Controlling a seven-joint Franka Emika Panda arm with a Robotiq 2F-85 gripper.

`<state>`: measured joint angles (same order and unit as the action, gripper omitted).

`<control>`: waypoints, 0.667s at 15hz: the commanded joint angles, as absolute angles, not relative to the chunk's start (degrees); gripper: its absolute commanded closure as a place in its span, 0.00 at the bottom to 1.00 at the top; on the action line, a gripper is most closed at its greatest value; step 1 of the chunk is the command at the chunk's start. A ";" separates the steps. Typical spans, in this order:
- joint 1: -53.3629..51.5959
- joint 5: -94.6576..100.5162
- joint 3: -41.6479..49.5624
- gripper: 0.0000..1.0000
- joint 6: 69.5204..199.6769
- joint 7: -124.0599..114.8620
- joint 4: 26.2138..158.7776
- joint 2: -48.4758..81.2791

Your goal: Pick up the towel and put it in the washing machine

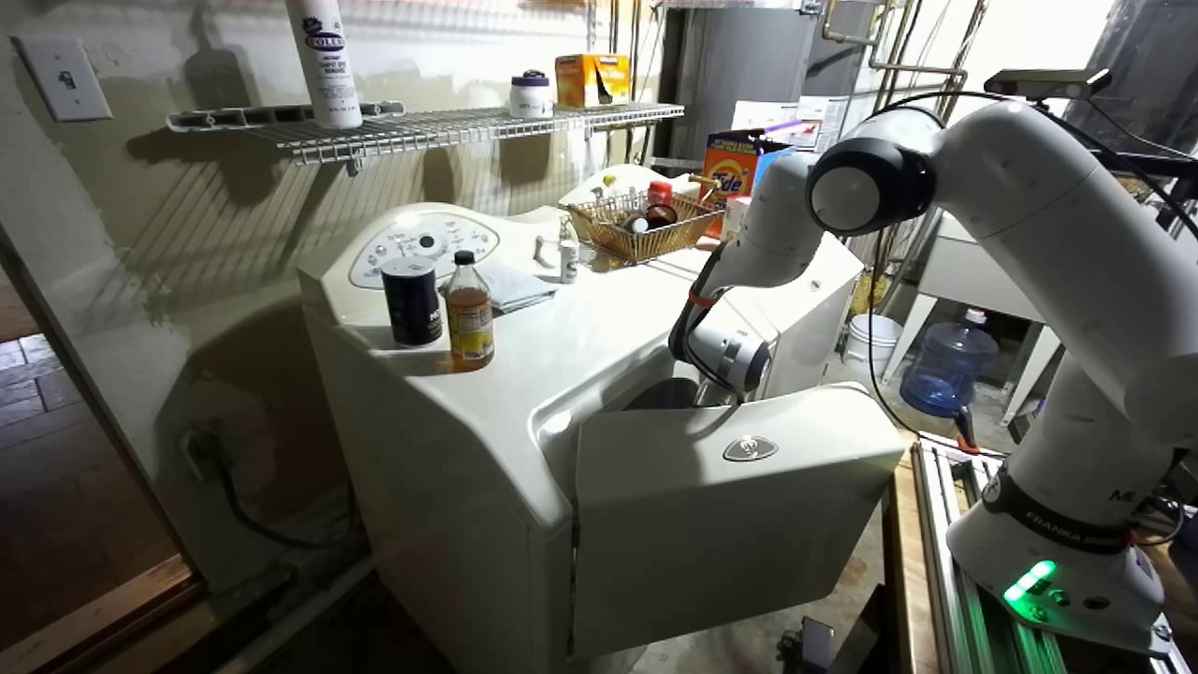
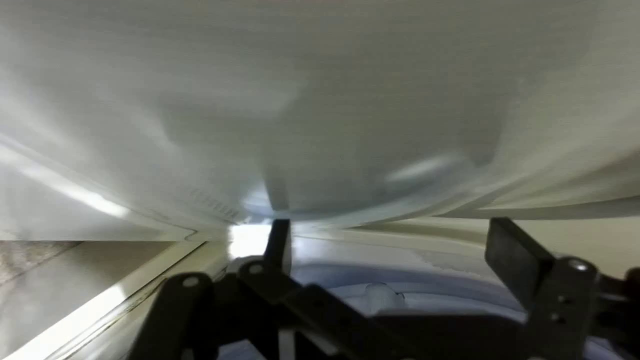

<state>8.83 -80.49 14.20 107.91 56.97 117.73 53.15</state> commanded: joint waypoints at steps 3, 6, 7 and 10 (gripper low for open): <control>8.14 -82.98 13.75 0.00 116.94 53.64 122.96 47.01; 7.67 -81.95 14.03 0.00 120.94 53.48 124.66 43.86; 7.22 -81.65 14.17 0.00 122.85 53.17 125.52 42.51; 5.60 -79.93 14.48 0.00 129.57 52.13 127.93 38.83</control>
<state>7.65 -81.79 14.10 123.35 54.21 123.59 44.27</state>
